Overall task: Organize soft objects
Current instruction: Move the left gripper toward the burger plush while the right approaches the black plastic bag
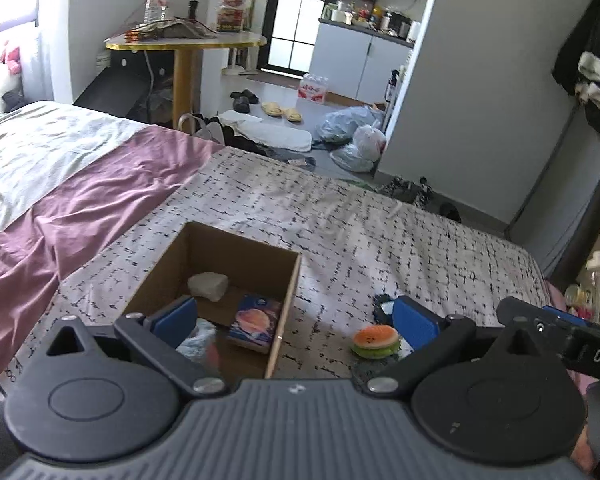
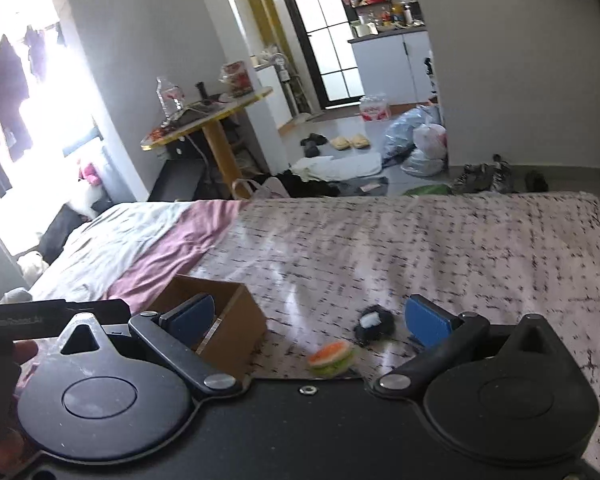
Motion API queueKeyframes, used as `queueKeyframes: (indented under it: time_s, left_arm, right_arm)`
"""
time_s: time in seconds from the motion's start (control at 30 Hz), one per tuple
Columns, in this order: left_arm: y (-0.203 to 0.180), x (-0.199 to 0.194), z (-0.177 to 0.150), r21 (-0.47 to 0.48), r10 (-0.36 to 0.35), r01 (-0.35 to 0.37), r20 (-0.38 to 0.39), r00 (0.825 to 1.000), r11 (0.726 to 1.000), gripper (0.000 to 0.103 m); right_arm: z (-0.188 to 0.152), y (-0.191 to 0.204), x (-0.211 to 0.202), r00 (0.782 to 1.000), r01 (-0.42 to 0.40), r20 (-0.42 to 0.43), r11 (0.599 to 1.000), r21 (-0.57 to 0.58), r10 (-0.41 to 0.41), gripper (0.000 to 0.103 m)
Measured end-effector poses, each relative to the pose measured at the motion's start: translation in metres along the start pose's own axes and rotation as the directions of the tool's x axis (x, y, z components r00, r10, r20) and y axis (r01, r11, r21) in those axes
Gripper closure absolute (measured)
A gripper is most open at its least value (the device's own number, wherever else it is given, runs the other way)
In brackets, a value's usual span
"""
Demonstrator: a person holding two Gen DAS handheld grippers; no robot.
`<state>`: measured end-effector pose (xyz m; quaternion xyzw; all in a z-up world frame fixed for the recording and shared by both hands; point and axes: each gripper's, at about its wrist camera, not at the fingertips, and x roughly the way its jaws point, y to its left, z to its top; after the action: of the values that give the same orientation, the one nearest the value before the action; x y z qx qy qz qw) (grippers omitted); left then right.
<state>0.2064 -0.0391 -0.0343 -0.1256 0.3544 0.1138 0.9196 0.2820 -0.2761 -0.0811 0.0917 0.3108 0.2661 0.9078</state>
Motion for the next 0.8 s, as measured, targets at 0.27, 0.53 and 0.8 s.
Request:
queueKeyframes:
  time_s: [0.27, 0.53, 0.8]
  left_arm:
    - [-0.027, 0.019, -0.011, 0.017, 0.025, -0.025, -0.025, 0.999, 1.0, 0.0]
    - [-0.047, 0.041, -0.017, 0.033, 0.026, -0.024, -0.056, 0.998, 0.999, 0.0]
    - [-0.064, 0.066, -0.029, 0.044, 0.059, -0.056, -0.084, 0.995, 0.997, 0.0]
  right_arm:
    - [-0.014, -0.025, 0.003, 1.0, 0.0, -0.001, 0.999, 0.048, 0.0, 0.0]
    - [-0.024, -0.045, 0.011, 0.999, 0.023, -0.028, 0.997, 0.071, -0.021, 0.0]
    - [-0.031, -0.069, 0.017, 0.996, 0.074, -0.056, 0.99, 0.124, -0.068, 0.0]
